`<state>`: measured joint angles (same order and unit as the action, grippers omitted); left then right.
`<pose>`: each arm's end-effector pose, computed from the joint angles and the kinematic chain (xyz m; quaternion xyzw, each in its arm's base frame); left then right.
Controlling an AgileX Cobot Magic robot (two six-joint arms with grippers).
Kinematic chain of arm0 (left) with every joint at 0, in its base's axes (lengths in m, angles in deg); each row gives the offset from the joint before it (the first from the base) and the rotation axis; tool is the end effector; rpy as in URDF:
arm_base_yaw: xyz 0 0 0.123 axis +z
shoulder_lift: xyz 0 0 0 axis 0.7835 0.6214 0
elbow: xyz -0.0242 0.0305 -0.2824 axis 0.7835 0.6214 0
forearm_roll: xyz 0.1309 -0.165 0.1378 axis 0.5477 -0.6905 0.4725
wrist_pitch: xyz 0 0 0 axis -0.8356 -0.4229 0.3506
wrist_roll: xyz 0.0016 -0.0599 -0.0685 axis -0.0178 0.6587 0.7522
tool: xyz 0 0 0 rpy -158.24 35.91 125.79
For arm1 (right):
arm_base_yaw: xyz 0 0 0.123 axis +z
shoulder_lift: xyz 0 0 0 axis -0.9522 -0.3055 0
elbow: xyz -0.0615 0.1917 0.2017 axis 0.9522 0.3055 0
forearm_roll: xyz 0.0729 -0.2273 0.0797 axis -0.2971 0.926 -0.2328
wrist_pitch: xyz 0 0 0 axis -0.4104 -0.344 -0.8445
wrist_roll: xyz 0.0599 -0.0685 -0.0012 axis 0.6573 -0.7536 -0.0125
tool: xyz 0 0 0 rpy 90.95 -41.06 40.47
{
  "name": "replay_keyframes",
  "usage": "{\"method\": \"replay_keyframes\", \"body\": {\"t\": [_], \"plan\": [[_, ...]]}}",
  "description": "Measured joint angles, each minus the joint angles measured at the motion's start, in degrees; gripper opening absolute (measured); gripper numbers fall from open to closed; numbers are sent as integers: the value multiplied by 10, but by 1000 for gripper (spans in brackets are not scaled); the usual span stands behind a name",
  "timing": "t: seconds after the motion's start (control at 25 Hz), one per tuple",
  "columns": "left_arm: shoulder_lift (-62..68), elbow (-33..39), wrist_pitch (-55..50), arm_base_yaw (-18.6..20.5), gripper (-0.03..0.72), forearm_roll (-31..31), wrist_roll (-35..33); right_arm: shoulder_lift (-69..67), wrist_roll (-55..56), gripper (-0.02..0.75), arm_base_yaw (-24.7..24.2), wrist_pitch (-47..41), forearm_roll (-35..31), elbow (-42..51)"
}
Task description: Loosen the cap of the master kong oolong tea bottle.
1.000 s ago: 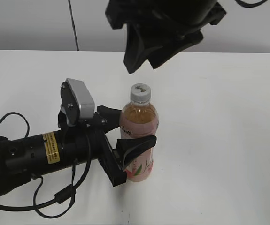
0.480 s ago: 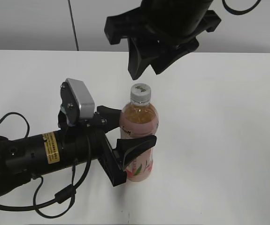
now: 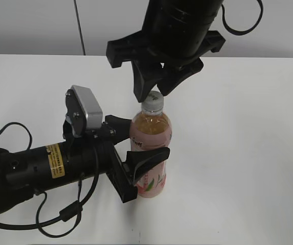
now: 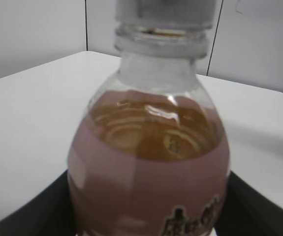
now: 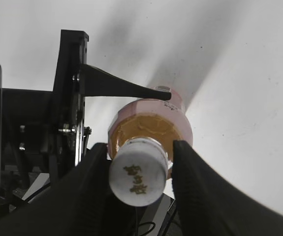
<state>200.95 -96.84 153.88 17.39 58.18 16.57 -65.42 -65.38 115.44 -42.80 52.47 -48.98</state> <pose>0.2170 -0.2063 0.1220 0.3974 0.6424 -0.3779 0.5353 0.2674 0.2673 0.3126 -0.2851 0.9446 0.1243 0.1050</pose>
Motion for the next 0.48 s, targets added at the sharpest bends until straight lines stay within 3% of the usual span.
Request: {"method": "replay_keyframes", "body": {"t": [0.48], "plan": [[0, 0, 0, 0, 447, -1, 0, -4, 0, 329, 0, -1, -12, 23]]}}
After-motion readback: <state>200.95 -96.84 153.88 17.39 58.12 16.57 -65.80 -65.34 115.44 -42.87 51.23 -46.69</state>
